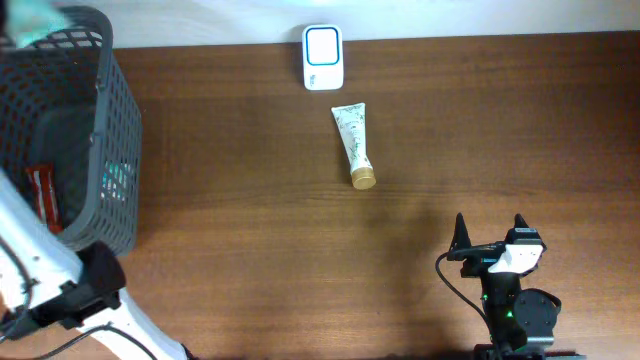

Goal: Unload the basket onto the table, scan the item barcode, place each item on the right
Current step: 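Carry the teal wipes pack with the left gripper and drop it beside the tube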

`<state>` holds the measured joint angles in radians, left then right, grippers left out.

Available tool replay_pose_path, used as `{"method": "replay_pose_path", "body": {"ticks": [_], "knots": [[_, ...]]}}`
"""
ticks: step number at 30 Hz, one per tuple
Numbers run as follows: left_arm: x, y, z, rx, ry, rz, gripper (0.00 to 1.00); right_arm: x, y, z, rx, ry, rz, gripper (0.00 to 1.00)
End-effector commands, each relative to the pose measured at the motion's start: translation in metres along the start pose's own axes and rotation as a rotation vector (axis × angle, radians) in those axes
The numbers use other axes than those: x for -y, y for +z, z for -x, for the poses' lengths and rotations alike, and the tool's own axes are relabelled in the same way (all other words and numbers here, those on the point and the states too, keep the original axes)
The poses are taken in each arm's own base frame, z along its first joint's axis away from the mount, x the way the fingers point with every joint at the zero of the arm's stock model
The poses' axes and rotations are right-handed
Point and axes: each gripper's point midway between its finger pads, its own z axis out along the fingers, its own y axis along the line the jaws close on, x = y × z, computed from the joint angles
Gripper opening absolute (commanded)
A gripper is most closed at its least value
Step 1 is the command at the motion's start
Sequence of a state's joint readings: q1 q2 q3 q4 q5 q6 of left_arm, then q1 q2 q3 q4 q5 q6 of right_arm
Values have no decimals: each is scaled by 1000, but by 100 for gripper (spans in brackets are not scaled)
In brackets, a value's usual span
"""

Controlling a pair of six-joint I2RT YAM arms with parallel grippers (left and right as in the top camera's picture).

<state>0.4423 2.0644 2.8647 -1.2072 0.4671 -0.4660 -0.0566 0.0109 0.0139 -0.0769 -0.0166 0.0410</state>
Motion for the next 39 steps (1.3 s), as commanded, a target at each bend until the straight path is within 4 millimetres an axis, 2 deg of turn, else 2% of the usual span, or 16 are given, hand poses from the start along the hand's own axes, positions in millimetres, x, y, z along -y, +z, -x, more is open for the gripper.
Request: {"method": "replay_pose_path", "body": {"ticks": [1,2,5,11,16,18,19,23,24,26,28,30,33,35,37,39], "knots": [[98,1,-51,-138,115,-268,0,2,0,-3,-2,-7,-12,98],[122,9,-81,-205,180,-309,0,2,0,-3,-3,-7,-12,99],[141,30,-140,-336,208,-237,0,2,0,-3,-2,-7,-12,99],[112,98,-337,-731,362,41,2,2,0,-3,-3,-7,-12,99],[85,114,-470,-909,395,73,0,2,0,-3,-2,-7,-12,99],[70,125,-502,-883,418,94,2,2,0,-3,-3,-7,-12,99],[64,128,-516,-881,415,87,16,2,0,-3,-2,-7,-12,99],[57,127,-538,-894,425,70,24,2,0,-3,-2,-7,-12,99],[58,126,-539,-897,428,69,38,2,0,-3,-3,-7,-12,99],[62,128,-534,-883,424,60,55,2,0,-3,-2,-7,-12,99],[76,132,-505,-832,404,41,59,2,0,-3,-2,-7,-12,99],[102,132,-450,-729,399,-12,61,2,0,-3,-3,-7,-12,99],[150,109,-308,-441,389,-123,63,2,0,-3,-2,-7,-12,98],[152,72,-189,-174,334,-115,69,2,0,-3,-3,-7,-12,99],[119,34,-101,43,288,-1,72,2,0,-3,-2,-7,-12,98],[59,-4,-31,207,305,163,70,2,0,-3,-2,-7,-12,99]]}}
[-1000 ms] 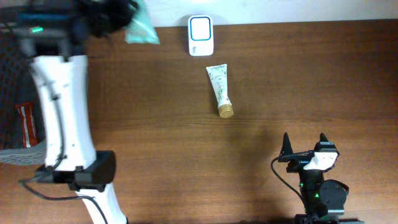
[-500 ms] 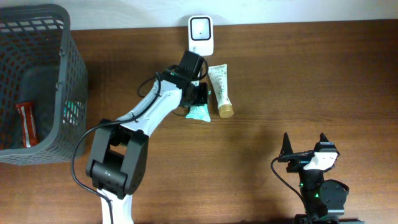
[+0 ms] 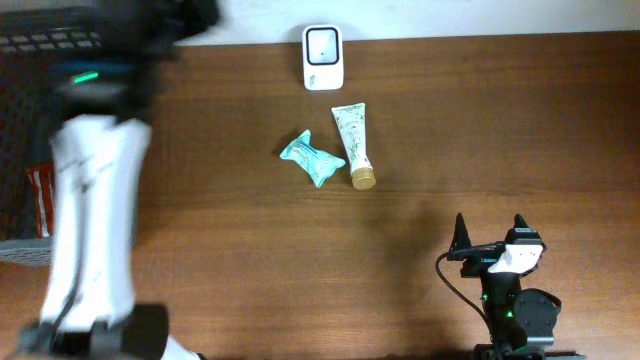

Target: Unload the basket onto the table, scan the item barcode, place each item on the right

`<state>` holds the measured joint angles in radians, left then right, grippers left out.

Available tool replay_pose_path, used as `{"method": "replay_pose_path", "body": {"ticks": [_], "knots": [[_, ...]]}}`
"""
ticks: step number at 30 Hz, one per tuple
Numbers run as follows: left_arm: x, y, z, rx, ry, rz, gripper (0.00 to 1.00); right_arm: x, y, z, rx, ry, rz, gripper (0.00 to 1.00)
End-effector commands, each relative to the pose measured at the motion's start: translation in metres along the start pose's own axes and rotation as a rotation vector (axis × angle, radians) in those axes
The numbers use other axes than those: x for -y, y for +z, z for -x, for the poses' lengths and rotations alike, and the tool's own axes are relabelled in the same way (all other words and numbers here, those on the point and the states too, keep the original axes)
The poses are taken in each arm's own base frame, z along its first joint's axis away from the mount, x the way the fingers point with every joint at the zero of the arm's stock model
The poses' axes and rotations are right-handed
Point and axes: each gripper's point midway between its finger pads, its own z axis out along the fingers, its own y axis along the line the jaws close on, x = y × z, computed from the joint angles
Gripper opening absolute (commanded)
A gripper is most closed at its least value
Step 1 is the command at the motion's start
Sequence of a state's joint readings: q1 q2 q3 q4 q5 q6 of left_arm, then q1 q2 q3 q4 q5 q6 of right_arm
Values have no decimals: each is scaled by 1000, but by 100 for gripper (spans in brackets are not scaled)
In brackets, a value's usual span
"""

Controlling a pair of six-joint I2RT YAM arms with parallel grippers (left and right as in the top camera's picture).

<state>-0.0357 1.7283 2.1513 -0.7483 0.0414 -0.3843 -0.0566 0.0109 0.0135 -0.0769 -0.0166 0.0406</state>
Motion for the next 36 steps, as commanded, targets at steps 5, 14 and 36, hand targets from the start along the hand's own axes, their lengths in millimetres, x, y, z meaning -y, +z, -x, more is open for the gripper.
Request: {"method": "replay_pose_path", "body": {"ticks": [5,14,36], "knots": [[-212,-63,59,55,244,509,91,2,0,-3,-2,-7,-12,98],[-346,-2,-86,-436,249,612,98,2,0,-3,-2,-7,-12,99],[-374,25,-304,-1071,28,251,75,2,0,-3,-2,-7,-12,99]]}}
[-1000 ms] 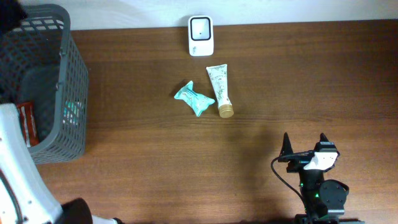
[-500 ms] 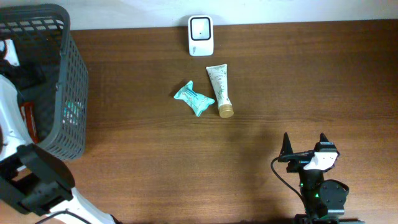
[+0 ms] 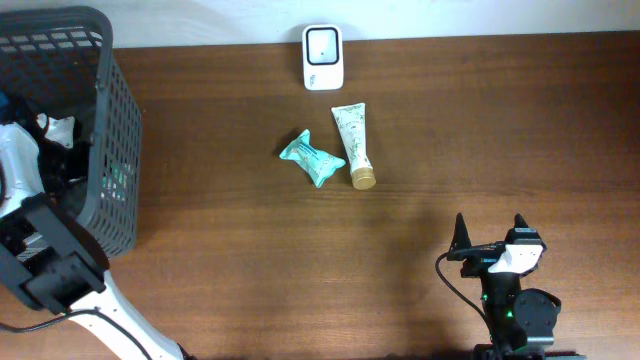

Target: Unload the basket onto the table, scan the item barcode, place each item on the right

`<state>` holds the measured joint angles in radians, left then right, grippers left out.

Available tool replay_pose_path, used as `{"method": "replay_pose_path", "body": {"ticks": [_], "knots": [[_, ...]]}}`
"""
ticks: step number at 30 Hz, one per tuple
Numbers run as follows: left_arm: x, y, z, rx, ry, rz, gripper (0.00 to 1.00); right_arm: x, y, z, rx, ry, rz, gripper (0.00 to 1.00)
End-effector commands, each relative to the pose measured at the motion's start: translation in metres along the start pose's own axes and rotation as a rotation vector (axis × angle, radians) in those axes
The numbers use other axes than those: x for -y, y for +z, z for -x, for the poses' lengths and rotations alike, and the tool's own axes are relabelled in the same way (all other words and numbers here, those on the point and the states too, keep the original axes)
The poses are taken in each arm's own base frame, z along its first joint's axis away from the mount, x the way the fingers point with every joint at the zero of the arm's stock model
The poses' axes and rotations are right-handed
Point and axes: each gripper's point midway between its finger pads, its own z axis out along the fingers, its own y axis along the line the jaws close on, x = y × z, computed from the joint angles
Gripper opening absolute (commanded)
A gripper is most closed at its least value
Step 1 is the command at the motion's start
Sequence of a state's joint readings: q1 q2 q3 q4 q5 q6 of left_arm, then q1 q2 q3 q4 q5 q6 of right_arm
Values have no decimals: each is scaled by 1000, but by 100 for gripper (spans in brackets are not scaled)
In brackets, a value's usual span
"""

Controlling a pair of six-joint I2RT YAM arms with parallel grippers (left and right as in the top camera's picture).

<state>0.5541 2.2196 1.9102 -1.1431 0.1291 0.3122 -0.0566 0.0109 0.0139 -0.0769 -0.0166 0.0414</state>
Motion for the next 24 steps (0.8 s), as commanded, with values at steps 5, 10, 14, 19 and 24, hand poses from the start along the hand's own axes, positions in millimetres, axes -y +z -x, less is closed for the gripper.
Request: {"method": "replay_pose_path", "body": {"ticks": [5,10,14,19,24], "knots": [[11,51,-27,-141,14,-120,39,2,0,-3,-3,-8,-12,99],[19,52,-26,-133,8,-167,7,2,0,-3,-2,-8,-12,99],[6,36,-13,-94,-87,-143,0,2,0,-3,-2,-8,-12,99],[-25,-110,68,278,-343,-179,0,2,0,-3,-2,-8,-12,99],[19,-294,98,754,-273,-342,0,2,0,-3,-2,-8,-12,99]]}}
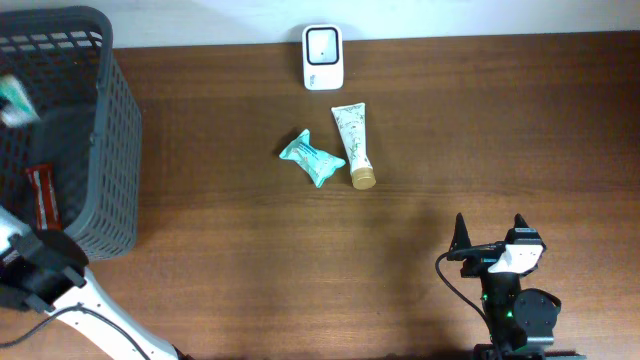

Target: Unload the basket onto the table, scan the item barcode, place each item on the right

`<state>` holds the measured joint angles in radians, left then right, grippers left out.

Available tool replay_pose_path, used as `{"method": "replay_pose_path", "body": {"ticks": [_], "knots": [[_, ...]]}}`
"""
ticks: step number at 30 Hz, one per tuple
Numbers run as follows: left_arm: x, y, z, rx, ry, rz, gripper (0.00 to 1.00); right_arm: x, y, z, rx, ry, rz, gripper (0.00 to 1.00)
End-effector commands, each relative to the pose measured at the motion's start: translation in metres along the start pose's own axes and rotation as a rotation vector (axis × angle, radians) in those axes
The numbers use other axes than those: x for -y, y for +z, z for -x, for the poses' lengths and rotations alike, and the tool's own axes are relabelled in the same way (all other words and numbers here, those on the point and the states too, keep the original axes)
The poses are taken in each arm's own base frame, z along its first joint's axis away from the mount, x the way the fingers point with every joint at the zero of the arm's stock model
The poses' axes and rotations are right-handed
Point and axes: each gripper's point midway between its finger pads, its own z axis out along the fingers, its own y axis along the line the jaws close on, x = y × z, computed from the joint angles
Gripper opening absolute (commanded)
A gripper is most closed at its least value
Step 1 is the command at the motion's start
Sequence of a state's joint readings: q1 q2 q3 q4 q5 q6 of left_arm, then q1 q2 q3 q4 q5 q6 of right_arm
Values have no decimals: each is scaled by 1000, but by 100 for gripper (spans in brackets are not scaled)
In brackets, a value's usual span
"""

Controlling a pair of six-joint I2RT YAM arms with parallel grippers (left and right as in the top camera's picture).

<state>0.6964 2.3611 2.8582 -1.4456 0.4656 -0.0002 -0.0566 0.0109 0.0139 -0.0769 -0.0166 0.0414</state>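
Note:
A white barcode scanner stands at the table's far edge. Just in front of it lie a pale tube with a gold cap and, to its left, a teal packet. My right gripper rests open and empty near the front right. Only the dark elbow of my left arm shows at the lower left; its gripper lies beyond the left edge. A blurred pale-and-teal shape hangs over the left side of the grey basket; I cannot tell what holds it.
Inside the basket lies a red packet. The basket's tall mesh wall stands between the left arm and the items by the scanner. A black cable loops beside the right arm's base.
My left arm was reaching down inside the basket; now it shows only at the lower left edge, and a blurred pale-and-teal shape is over the basket. Tube, teal packet and right arm have not moved.
At first only the tube lay by the scanner, and a blurred teal thing showed over the basket's far corner. Then the teal packet lay beside the tube while my left arm crossed above the basket. Then the arm was inside the basket, and now it is withdrawn.

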Motion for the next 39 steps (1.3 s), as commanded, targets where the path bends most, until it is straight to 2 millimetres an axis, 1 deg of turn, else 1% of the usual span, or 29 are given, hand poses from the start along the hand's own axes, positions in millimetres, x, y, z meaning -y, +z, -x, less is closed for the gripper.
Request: {"method": "replay_pose_path", "body": {"ticks": [1,2,3,5,7,8,9,11,12,13,14,15,16,17,18,19,20,22,24,26,27,28,29,31,32,34,36,37,39], "knots": [[77,-78,35,210,-17,-218,0,2,0,-3,-2,-8,-12,99],[98,-95,36,228,-3,-299,0,2,0,-3,-2,-8,-12,98],[131,-116,34,240,51,-428,0,2,0,-3,-2,-8,-12,99],[172,-136,24,234,119,-546,0,2,0,-3,-3,-8,-12,99],[210,-142,9,200,169,-618,0,2,0,-3,-3,-8,-12,99],[227,-138,-2,169,189,-630,0,2,0,-3,-3,-8,-12,99],[241,-124,-18,111,189,-586,0,2,0,-3,-2,-8,-12,99],[248,-92,-47,7,181,-430,0,2,0,-3,-2,-8,-12,99],[260,-70,-78,-89,209,-329,0,2,0,-3,-3,-8,-12,99],[277,-55,-99,-152,252,-294,0,2,0,-3,-3,-8,-12,99],[299,-39,-127,-225,307,-276,0,2,0,-3,-2,-8,-12,99],[314,-20,-148,-272,360,-239,0,2,0,-3,-2,-8,-12,99],[321,-5,-164,-303,398,-202,0,2,0,-3,-2,-8,-12,99],[329,14,-185,-343,412,-141,0,2,0,-3,-3,-8,-12,99],[332,31,-203,-372,406,-86,0,2,0,-3,-2,-8,-12,99],[337,53,-225,-397,400,-33,0,2,0,-3,-3,-8,-12,99],[343,77,-251,-423,421,-5,0,2,0,-3,-2,-8,-12,99],[352,109,-297,-472,458,-6,0,2,0,-3,-3,-8,-12,99],[357,136,-337,-492,374,8,0,2,0,-3,-2,-8,-12,99],[362,146,-356,-494,317,9,2,2,0,-3,-3,-8,-12,99],[366,151,-367,-492,294,4,9,2,0,-3,-2,-8,-12,99],[375,154,-376,-481,299,-19,9,2,0,-3,-3,-8,-12,99],[383,156,-381,-468,309,-44,14,2,0,-3,-3,-8,-12,99],[396,155,-386,-450,325,-79,35,2,0,-3,-3,-8,-12,99],[400,155,-388,-445,329,-89,37,2,0,-3,-3,-8,-12,99],[402,155,-386,-439,329,-94,53,2,0,-3,-2,-8,-12,99],[403,153,-374,-416,372,-116,61,2,0,-3,-3,-8,-12,99],[408,142,-348,-368,406,-150,64,2,0,-3,-2,-8,-12,99],[413,120,-306,-291,402,-186,65,2,0,-3,-2,-8,-12,99]]}}
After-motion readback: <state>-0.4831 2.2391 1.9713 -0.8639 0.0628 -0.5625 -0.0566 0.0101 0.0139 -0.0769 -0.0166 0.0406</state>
